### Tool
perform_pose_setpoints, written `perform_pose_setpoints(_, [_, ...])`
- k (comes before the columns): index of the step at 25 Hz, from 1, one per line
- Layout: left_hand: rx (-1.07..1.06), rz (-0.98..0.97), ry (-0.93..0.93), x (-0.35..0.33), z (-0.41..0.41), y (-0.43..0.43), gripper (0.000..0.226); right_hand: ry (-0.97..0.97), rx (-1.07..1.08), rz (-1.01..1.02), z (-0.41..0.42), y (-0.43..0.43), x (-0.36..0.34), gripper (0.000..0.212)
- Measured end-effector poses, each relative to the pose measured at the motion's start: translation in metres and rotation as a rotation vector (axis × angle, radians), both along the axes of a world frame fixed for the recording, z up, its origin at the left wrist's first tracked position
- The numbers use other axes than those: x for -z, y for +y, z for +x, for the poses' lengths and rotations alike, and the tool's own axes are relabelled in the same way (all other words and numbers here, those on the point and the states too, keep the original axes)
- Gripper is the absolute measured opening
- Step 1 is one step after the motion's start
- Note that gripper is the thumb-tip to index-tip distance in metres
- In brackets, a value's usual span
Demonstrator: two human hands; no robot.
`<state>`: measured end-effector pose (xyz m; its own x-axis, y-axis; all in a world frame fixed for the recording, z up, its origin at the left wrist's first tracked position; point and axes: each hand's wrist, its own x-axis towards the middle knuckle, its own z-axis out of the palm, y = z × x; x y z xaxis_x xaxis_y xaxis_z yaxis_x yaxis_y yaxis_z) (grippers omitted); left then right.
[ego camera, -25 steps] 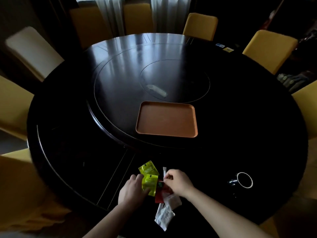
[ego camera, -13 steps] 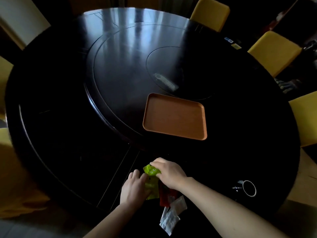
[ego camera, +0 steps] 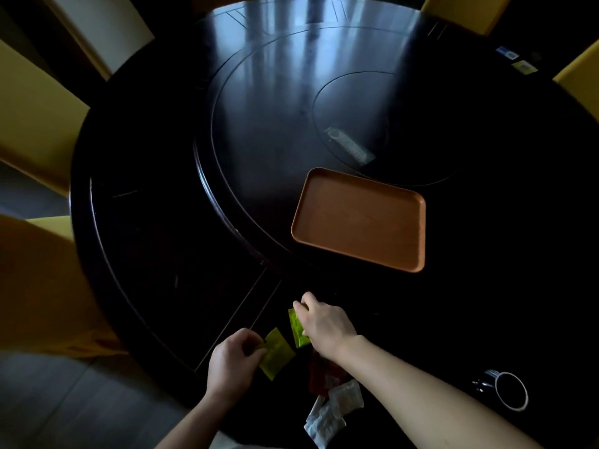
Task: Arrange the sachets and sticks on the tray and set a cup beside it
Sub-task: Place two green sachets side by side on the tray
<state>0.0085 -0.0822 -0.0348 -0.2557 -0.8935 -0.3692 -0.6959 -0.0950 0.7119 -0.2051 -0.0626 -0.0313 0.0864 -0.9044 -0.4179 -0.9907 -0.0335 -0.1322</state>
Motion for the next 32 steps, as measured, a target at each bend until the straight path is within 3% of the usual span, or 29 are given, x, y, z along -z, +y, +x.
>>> perform_pose_setpoints(5, [-0.083,0.013,0.030,-0.009,0.010,0.002,0.027,-0.052,0.049,0.043,0.007,-0.003,-0.003,0.040])
perform_pose_setpoints(8, [-0.113,0.022,0.042,-0.012,0.012,0.004,0.028,-0.098,0.127,-0.033,0.007,0.000,-0.004,0.027])
perform_pose_setpoints(13, [-0.192,0.024,0.069,-0.013,0.020,0.004,0.027,-0.044,0.293,-0.117,0.023,0.024,0.007,0.065])
perform_pose_setpoints(15, [-0.229,0.043,0.073,-0.013,0.024,0.002,0.026,-0.014,0.314,-0.137,0.030,0.027,0.008,0.054])
perform_pose_setpoints(18, [-0.256,0.042,0.106,-0.013,0.032,-0.001,0.025,-0.047,0.375,-0.202,0.032,0.024,0.003,0.020])
perform_pose_setpoints(22, [-0.270,0.031,0.166,-0.016,0.033,-0.005,0.023,-0.360,0.734,-0.252,0.016,0.015,-0.017,0.009])
perform_pose_setpoints(26, [-0.310,0.033,0.248,-0.023,0.018,-0.018,0.021,-0.917,1.209,-0.306,-0.001,0.021,-0.032,0.010])
perform_pose_setpoints(32, [-0.258,0.016,0.342,-0.046,-0.027,-0.045,0.020,-1.124,1.343,-0.377,-0.034,0.024,-0.047,0.015])
